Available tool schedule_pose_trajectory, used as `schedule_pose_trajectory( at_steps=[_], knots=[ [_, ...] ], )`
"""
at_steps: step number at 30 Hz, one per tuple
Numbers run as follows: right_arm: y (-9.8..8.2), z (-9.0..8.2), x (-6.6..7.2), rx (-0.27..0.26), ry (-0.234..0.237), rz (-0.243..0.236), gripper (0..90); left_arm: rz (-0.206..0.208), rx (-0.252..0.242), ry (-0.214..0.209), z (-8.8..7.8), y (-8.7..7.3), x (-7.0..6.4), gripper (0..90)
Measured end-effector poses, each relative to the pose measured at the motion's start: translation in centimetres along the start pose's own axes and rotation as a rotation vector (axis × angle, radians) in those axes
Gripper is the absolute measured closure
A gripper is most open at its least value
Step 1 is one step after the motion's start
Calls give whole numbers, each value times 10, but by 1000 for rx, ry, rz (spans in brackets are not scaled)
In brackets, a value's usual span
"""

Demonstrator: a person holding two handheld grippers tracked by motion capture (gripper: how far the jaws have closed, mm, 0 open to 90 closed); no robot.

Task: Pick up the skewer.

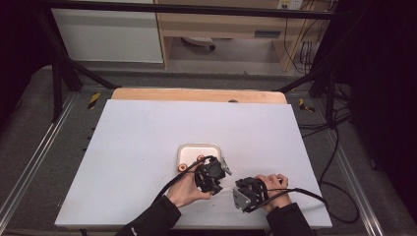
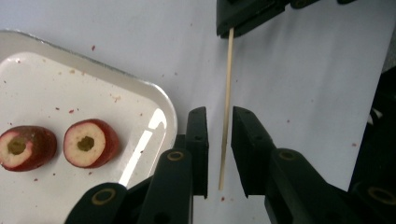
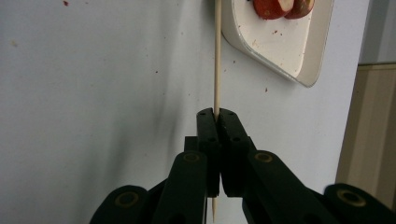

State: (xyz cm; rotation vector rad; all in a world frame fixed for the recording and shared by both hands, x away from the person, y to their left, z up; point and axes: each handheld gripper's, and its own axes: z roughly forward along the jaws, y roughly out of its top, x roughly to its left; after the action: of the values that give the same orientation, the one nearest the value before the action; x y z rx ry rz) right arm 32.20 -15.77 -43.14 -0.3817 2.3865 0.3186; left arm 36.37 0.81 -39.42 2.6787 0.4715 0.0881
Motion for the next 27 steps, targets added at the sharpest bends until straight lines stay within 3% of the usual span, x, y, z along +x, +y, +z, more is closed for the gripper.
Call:
schedule_pose_trajectory(
  at_steps=[7, 13, 19, 23, 27],
  knots=[
    [10, 1, -3, 18, -16, -64, 890, 5, 81, -35, 10, 5, 4, 825],
    [14, 2, -2, 26, -32, -119, 890, 9, 114, -47, 16, 7, 3, 877],
    [15, 1, -2, 21, -36, -124, 888, 10, 121, -33, 15, 7, 2, 884],
    [14, 0, -3, 15, -24, -57, 835, 22, 111, -9, 13, 4, 1, 885],
    [5, -5, -8, -26, -10, 82, 675, 15, 95, 32, 10, -3, -1, 885]
  ],
)
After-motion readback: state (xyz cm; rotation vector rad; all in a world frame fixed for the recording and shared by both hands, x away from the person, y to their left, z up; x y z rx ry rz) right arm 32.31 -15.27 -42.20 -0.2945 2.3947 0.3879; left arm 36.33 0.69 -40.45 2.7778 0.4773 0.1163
